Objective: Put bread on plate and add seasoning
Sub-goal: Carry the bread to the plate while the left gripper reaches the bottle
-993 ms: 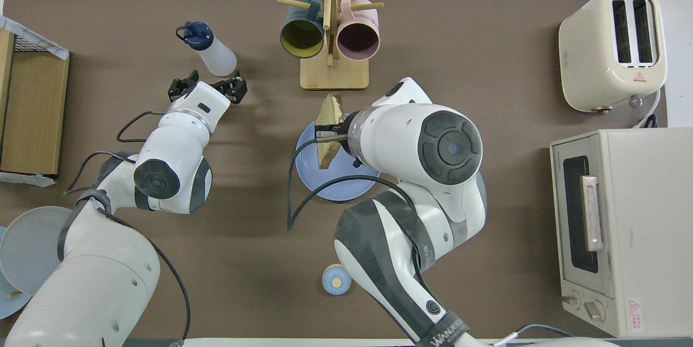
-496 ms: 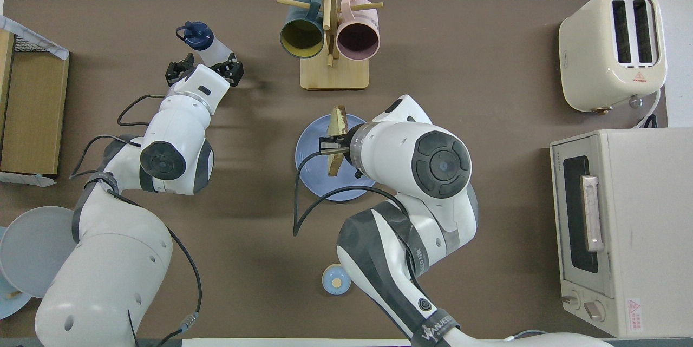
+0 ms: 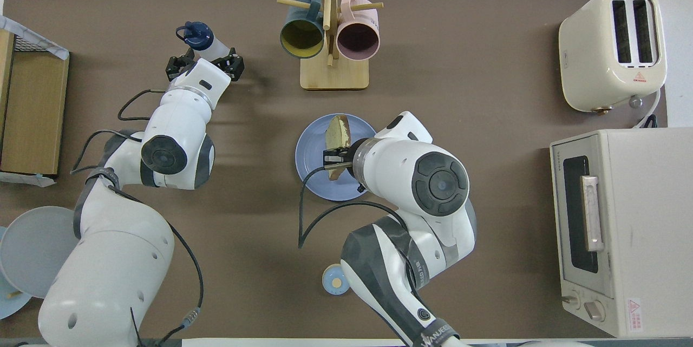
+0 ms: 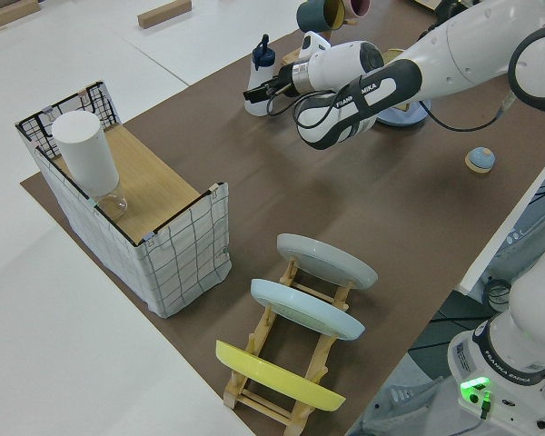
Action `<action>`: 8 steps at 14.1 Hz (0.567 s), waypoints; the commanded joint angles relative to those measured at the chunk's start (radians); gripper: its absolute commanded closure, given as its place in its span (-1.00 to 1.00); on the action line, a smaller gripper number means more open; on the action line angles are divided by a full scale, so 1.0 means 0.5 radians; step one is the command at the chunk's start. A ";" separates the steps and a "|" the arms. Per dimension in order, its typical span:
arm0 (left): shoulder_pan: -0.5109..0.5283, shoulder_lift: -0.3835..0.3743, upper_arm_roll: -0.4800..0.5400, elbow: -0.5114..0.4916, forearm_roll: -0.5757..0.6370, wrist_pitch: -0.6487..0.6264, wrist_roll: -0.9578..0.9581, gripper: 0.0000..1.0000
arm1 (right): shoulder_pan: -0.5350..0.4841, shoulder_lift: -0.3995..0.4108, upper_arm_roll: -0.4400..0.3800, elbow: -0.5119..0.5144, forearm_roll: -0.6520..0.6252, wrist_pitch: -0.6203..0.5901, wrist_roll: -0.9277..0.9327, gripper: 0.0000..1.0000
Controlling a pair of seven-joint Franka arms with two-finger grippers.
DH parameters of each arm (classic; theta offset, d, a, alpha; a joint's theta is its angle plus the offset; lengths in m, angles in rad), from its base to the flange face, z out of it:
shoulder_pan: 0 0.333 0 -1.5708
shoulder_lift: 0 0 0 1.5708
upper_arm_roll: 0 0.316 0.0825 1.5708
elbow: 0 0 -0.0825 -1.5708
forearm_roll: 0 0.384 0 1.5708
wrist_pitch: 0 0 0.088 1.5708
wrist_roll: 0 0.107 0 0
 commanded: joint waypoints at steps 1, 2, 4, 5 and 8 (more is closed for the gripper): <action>-0.004 0.044 0.024 0.067 -0.013 -0.082 0.005 -1.00 | 0.002 -0.066 0.000 -0.092 0.044 0.040 -0.023 0.78; -0.004 0.044 0.021 0.070 -0.013 -0.097 0.017 -1.00 | -0.004 -0.066 0.000 -0.089 0.044 0.037 -0.033 0.02; -0.004 0.041 0.021 0.073 -0.013 -0.107 0.020 -1.00 | -0.007 -0.063 -0.003 -0.064 0.044 0.015 -0.057 -1.00; -0.004 0.041 0.021 0.073 -0.016 -0.107 0.017 -1.00 | -0.022 -0.063 -0.003 -0.055 0.044 0.009 -0.063 -1.00; -0.004 0.041 0.021 0.088 -0.013 -0.110 0.020 0.35 | -0.077 -0.060 -0.006 0.055 0.022 -0.134 -0.063 -1.00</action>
